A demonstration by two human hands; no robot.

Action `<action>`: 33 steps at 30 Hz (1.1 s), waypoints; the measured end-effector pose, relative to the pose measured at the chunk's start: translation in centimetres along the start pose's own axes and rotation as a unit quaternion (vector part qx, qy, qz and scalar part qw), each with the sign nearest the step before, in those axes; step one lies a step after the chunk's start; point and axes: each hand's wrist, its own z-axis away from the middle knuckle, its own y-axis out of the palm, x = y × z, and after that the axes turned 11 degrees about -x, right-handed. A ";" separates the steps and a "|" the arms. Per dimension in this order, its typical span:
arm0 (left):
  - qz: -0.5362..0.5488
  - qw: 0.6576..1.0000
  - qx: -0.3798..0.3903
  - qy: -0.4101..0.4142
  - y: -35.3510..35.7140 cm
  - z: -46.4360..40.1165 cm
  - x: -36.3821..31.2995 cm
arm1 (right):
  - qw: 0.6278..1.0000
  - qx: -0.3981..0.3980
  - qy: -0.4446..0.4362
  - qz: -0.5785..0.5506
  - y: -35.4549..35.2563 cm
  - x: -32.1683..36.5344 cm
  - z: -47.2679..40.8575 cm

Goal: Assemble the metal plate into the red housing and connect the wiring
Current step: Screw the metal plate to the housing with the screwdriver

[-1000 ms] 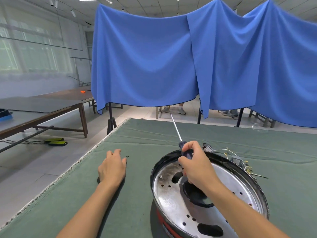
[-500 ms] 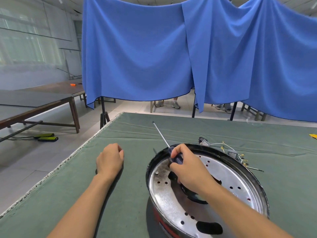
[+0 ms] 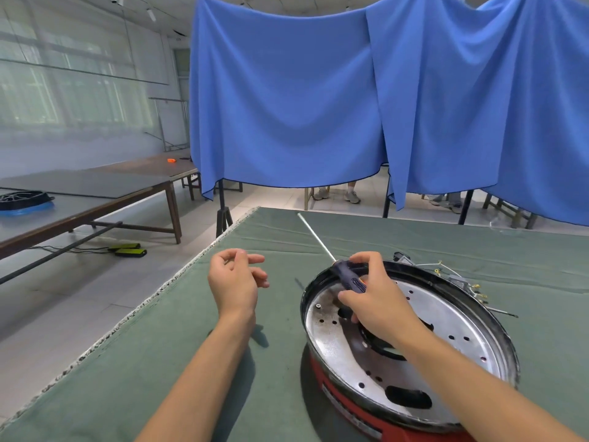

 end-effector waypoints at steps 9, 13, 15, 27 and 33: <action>0.198 0.925 -0.014 -0.325 -1.7 -2.5 0.4 | 0.994 0.056 -0.082 0.055 -0.2 0.5 0.5; 0.198 0.912 -0.020 -0.359 -2.0 -3.3 0.3 | 0.994 0.056 -0.094 0.029 -0.2 1.0 0.8; 0.201 0.907 -0.025 -0.368 -2.1 -3.5 0.3 | 0.993 0.059 -0.095 0.027 -0.3 1.0 0.8; 0.245 0.887 0.023 -0.389 -2.5 -3.3 -0.5 | 0.993 0.054 -0.082 0.060 -0.5 1.1 0.9; 0.252 0.885 0.049 -0.388 -2.5 -3.1 -0.7 | 0.993 0.054 -0.083 0.070 -0.5 1.2 1.0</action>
